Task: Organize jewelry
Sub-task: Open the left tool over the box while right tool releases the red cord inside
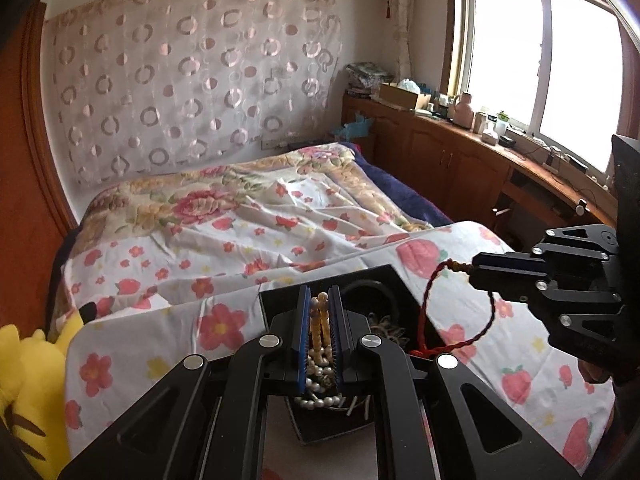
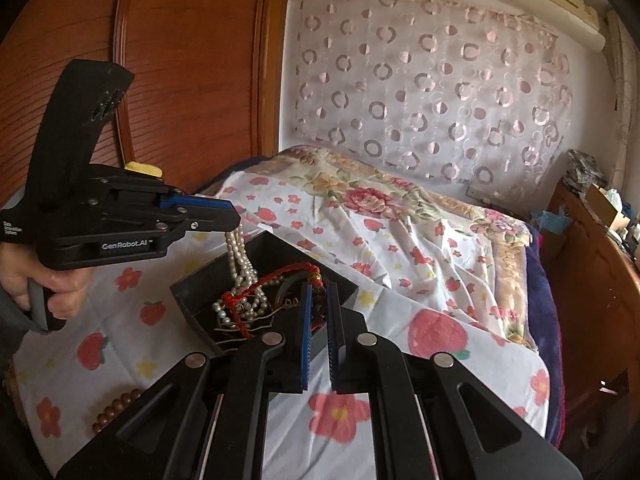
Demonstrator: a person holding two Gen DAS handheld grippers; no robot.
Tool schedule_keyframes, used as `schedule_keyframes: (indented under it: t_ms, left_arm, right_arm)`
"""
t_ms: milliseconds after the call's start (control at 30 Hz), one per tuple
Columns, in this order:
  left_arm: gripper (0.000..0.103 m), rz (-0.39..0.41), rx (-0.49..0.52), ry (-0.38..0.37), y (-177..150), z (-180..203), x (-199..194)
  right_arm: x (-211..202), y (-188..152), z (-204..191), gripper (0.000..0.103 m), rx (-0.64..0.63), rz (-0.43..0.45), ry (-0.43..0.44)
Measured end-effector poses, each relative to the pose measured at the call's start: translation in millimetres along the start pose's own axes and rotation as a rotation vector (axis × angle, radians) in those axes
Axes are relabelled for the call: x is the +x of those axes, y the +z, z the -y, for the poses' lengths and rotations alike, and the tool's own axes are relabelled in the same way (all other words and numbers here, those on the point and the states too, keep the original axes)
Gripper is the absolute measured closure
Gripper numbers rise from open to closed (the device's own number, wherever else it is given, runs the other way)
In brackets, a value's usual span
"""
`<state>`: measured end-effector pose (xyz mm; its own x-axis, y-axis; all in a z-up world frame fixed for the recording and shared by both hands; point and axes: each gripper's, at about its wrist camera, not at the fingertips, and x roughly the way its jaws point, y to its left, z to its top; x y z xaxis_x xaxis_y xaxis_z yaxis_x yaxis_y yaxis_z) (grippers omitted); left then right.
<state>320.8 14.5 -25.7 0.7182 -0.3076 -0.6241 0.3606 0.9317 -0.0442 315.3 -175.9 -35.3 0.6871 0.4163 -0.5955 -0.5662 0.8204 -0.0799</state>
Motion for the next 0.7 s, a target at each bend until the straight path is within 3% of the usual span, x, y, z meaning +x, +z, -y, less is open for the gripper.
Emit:
schedule_keyframes:
  t_ms: [600,700]
  left_arm:
    - [0.095,-0.029,-0.022,-0.013,-14.4,-18.3,16.4]
    - [0.095,-0.028,-0.021,-0.012,-13.8,-17.9,15.7]
  right_arm:
    - [43.7,-0.2,-14.1,0.091,-0.009,-0.056,0.035]
    - [41.8,0.2,-13.5,0.061,-0.002,-0.047,0.026]
